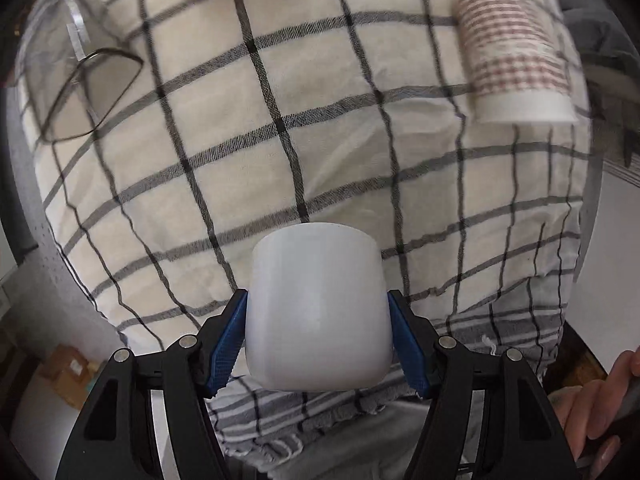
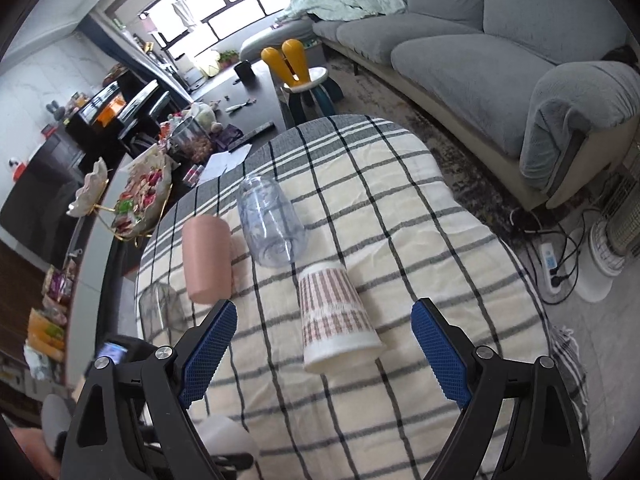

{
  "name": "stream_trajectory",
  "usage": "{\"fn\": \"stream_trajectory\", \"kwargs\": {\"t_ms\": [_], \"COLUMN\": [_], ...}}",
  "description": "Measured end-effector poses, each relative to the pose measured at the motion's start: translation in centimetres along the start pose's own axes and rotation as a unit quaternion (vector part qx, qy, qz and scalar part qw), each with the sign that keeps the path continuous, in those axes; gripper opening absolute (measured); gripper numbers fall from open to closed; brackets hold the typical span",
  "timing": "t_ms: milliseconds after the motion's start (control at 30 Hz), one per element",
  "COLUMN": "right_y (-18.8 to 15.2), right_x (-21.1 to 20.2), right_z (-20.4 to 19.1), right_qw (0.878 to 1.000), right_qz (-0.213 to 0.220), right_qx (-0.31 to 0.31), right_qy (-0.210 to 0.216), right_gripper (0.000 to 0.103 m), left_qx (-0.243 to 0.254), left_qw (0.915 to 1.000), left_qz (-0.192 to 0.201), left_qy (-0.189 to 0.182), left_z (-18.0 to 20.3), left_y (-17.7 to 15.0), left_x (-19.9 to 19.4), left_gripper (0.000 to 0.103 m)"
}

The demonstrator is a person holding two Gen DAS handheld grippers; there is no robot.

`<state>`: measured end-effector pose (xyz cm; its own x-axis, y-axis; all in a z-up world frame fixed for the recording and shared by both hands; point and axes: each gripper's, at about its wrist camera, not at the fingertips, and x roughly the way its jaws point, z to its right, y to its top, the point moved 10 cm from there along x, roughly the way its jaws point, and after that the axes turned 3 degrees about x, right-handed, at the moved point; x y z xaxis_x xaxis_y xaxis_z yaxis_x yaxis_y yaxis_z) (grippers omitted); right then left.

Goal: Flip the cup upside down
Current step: 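Lift the white cup with the left tool and rotate it rim-down, then lower the inverted white cup onto the tablecloth and open the left tool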

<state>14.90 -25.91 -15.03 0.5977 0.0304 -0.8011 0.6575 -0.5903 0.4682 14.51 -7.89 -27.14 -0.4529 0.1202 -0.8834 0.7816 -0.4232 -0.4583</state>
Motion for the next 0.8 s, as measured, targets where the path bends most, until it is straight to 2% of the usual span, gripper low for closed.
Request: {"fn": "stream_trajectory", "kwargs": {"t_ms": [200, 433, 500, 600, 667, 800], "right_y": [1.0, 0.5, 0.6, 0.9, 1.2, 1.4], "right_x": [3.2, 5.1, 4.8, 3.9, 2.4, -0.4], "right_z": [0.6, 1.3, 1.2, 1.1, 0.7, 0.0], "right_qw": [0.999, 0.998, 0.998, 0.999, 0.999, 1.000], "right_qz": [-0.023, -0.049, -0.044, -0.033, -0.018, 0.010], "right_qx": [0.027, 0.043, 0.041, 0.035, 0.026, 0.000], "right_qy": [0.003, 0.008, 0.007, 0.007, 0.007, 0.006], "right_gripper": [0.089, 0.089, 0.089, 0.089, 0.089, 0.089], "left_qx": [0.014, 0.027, 0.033, 0.043, 0.038, 0.024], "left_qw": [0.9986, 0.9979, 0.9982, 0.9981, 0.9981, 0.9972], "left_qz": [-0.045, -0.047, -0.037, -0.014, 0.008, 0.059], "left_qy": [0.024, 0.034, 0.033, 0.043, 0.047, 0.038], "left_z": [-1.2, -1.3, -1.1, -0.7, -0.8, -0.3], "left_y": [3.0, 4.1, 4.0, 4.3, 3.7, 2.4], "left_x": [0.4, 0.8, 0.2, -0.5, -1.3, -3.4], "left_gripper": [0.067, 0.068, 0.073, 0.075, 0.080, 0.080]}}
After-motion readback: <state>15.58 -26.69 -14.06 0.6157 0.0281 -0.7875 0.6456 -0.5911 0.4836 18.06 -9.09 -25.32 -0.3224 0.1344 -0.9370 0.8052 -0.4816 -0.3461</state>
